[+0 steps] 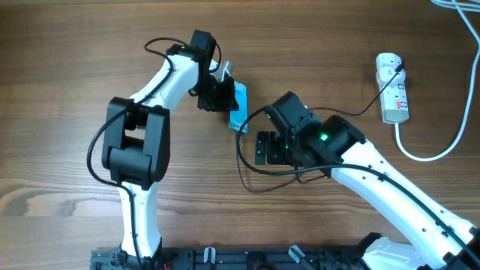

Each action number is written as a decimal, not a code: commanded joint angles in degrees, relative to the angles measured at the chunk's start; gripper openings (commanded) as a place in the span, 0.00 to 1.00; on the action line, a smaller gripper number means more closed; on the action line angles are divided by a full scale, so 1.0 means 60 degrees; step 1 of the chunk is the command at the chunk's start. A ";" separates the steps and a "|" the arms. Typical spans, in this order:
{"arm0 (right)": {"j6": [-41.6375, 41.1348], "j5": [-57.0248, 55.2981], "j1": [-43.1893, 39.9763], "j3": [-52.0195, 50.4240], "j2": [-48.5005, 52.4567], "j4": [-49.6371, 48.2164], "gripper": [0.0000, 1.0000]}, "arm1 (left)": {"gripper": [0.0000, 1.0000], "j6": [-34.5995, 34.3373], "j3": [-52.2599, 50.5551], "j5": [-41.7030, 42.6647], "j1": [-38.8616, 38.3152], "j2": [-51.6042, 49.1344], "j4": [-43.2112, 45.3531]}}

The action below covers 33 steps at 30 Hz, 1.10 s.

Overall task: Plug charger to phone and switch on socket
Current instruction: 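Release the plug and lower the phone onto the table with left gripper, then move the right gripper to the white power strip switch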

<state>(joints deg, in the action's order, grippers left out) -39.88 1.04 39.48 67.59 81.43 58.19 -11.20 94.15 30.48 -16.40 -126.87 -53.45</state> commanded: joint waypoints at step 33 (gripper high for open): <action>0.2765 -0.1661 -1.0080 0.0492 0.2452 -0.3676 1.00 | 1.00 -0.2280 0.0590 -0.5133 0.0699 0.4823 -0.1887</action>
<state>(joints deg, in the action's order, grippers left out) -25.17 -4.58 -19.22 69.84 92.73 39.77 -24.34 97.89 0.64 -12.21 -97.60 -64.73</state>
